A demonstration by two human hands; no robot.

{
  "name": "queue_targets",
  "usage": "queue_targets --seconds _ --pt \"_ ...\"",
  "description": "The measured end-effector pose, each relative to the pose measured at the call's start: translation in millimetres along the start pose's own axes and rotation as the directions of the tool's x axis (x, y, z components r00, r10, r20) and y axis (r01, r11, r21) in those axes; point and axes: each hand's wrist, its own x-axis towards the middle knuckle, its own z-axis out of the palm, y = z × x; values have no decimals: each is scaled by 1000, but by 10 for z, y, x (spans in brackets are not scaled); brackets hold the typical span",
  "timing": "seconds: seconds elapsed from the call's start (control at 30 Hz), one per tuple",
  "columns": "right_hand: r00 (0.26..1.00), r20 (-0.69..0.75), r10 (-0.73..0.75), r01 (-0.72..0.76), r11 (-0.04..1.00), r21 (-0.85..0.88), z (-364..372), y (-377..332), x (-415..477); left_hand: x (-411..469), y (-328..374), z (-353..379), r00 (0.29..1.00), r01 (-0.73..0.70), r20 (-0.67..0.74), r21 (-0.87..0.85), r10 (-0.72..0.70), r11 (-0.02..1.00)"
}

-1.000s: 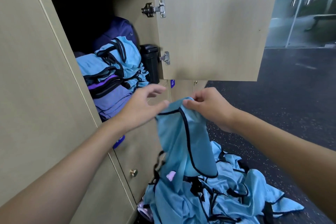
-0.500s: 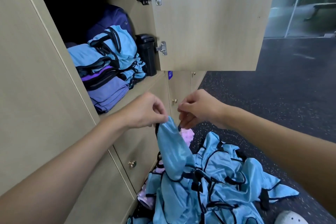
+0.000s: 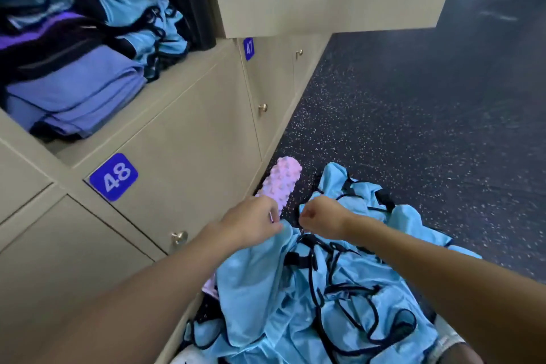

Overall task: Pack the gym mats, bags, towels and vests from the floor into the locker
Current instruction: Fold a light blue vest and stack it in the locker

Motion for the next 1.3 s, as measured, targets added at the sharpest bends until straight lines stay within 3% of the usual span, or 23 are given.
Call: queue_targets --seconds 0.13,0.3,0.37,0.47,0.57,0.67,0.83,0.93,1.03,1.3 --pt "995 42 88 -87 996 -32 279 472 294 464 -163 542 999 2 33 14 -2 1000" --pt "983 148 111 -131 982 135 666 892 460 714 -241 957 980 -155 138 55 146 986" --pt "983 138 119 -146 968 205 812 983 468 743 -265 1095 968 -175 208 144 143 974" --pt "985 136 104 -147 923 357 899 994 415 677 -333 1181 969 -154 217 146 120 977" --pt "975 215 50 -119 939 321 924 974 367 605 -474 1164 976 -118 199 163 85 980" --pt "988 146 50 -94 945 312 895 932 367 540 -644 969 984 -44 176 160 16 986" --pt "998 24 64 -68 964 258 827 945 334 312 -562 625 984 -115 167 377 54 919" --pt "989 -67 128 -104 952 288 851 1031 312 280 -322 690 986 -163 85 255 146 953" --pt "986 -68 155 -129 949 289 886 1134 306 377 -82 890 978 -197 108 214 177 957" --pt "980 -51 190 -171 951 258 1088 1228 437 544 -31 1274 988 -79 145 214 48 974"
